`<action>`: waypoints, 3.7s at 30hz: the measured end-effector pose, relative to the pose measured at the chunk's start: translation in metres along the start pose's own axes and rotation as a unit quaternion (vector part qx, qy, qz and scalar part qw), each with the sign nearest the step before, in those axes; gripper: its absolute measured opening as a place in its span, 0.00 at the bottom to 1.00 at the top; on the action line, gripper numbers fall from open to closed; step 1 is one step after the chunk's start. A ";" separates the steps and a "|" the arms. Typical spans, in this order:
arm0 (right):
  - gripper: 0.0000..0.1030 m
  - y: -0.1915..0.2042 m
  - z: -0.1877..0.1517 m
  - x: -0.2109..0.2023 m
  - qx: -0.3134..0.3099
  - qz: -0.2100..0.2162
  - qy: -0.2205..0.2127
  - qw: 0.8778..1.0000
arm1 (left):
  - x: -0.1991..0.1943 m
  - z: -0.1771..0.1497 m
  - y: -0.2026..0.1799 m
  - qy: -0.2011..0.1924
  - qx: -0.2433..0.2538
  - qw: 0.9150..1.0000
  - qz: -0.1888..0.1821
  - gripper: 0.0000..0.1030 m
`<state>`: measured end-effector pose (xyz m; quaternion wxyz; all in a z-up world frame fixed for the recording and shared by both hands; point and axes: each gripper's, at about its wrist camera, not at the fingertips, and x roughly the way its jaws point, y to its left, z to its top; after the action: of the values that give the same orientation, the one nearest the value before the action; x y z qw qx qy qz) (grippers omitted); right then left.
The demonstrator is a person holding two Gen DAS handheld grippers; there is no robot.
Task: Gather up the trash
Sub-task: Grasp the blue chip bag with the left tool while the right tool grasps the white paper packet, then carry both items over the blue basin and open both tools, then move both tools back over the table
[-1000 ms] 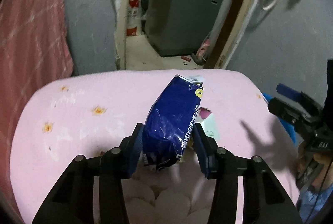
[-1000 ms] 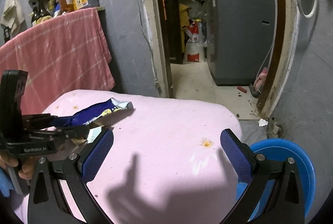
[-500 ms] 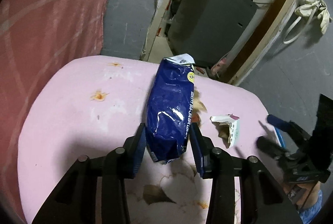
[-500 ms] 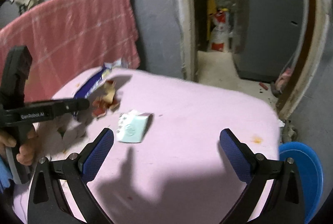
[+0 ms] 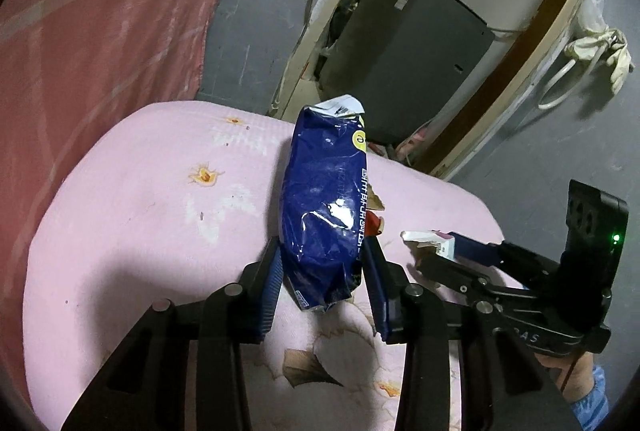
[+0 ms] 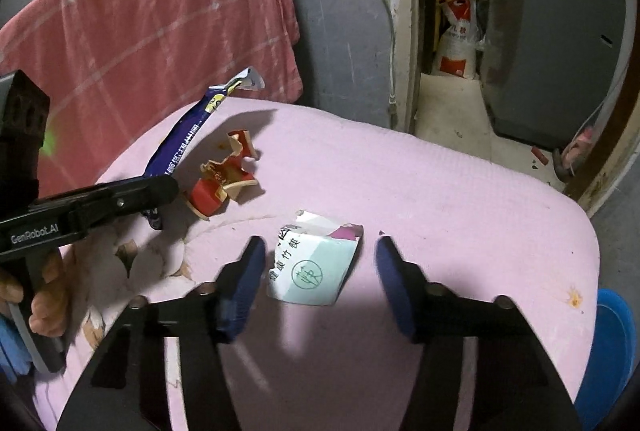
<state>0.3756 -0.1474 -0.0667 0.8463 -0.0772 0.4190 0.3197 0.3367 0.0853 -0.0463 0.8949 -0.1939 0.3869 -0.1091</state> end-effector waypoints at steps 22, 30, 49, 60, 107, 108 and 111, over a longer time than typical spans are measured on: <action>0.33 0.002 -0.049 -0.145 0.018 -0.040 -0.253 0.966 | -0.056 -0.034 -0.092 -0.140 0.075 0.987 -0.030 0.32; 0.33 -0.001 -0.075 -0.219 0.018 -0.132 -0.362 0.922 | -0.080 -0.039 -0.146 -0.219 0.124 0.967 -0.043 0.32; 0.33 -0.084 -0.140 -0.279 0.111 -0.239 -0.400 0.878 | -0.032 -0.059 -0.269 -0.202 0.194 0.953 -0.118 0.32; 0.33 -0.139 -0.166 -0.264 0.181 -0.238 -0.336 0.893 | 0.031 -0.077 -0.297 -0.118 0.191 0.966 -0.128 0.32; 0.98 -0.099 -0.134 -0.261 0.150 -0.183 -0.398 0.886 | -0.026 -0.044 -0.207 -0.190 0.141 0.971 -0.022 0.76; 0.99 -0.094 -0.132 -0.262 0.145 -0.180 -0.403 0.886 | -0.031 -0.043 -0.203 -0.196 0.141 0.970 -0.018 0.76; 1.00 -0.081 -0.122 -0.261 0.133 -0.171 -0.413 0.884 | -0.047 -0.040 -0.189 -0.208 0.138 0.968 -0.010 0.79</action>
<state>0.2277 -0.3839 0.0425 0.9866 0.1049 0.0500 0.1144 0.2667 -0.0796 0.0409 0.9726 -0.0908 0.1718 -0.1275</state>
